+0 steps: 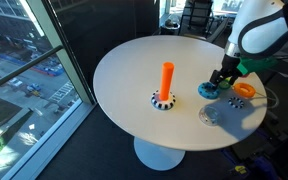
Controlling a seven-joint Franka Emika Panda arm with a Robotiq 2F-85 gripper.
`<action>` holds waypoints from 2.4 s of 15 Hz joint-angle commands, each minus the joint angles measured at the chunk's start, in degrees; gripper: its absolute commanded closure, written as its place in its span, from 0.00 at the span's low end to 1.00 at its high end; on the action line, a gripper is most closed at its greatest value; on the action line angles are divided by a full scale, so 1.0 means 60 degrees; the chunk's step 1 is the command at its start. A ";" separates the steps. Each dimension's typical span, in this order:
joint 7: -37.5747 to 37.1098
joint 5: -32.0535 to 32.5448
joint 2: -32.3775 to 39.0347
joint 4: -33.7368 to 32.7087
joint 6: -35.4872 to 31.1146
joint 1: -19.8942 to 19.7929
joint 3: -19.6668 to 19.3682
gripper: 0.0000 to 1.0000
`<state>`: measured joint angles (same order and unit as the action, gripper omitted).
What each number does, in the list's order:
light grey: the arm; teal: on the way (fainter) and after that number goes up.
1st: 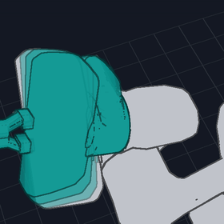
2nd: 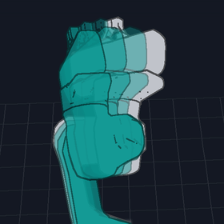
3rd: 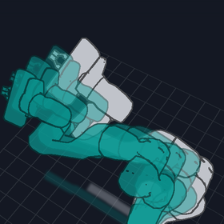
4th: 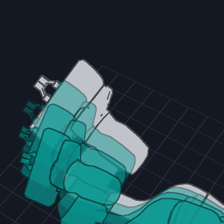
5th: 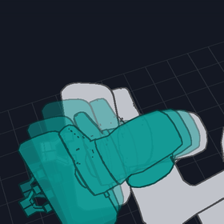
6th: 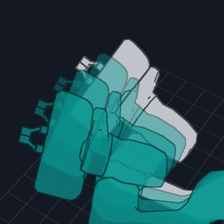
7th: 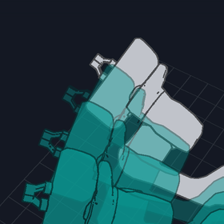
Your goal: Put the blue ring on the stack
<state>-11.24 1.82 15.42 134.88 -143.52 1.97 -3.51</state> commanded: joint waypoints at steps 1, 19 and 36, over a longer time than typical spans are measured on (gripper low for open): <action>-0.0207 0.0224 0.0232 -0.0209 -0.0251 0.0024 -0.0049 0.00; -0.0128 0.0038 0.0358 -0.0376 -0.0545 0.0039 -0.0035 0.91; 0.0280 -0.0161 -0.1401 -0.2355 0.3163 0.0514 0.1022 0.89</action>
<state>-11.11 1.82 8.19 124.38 -129.13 5.08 1.68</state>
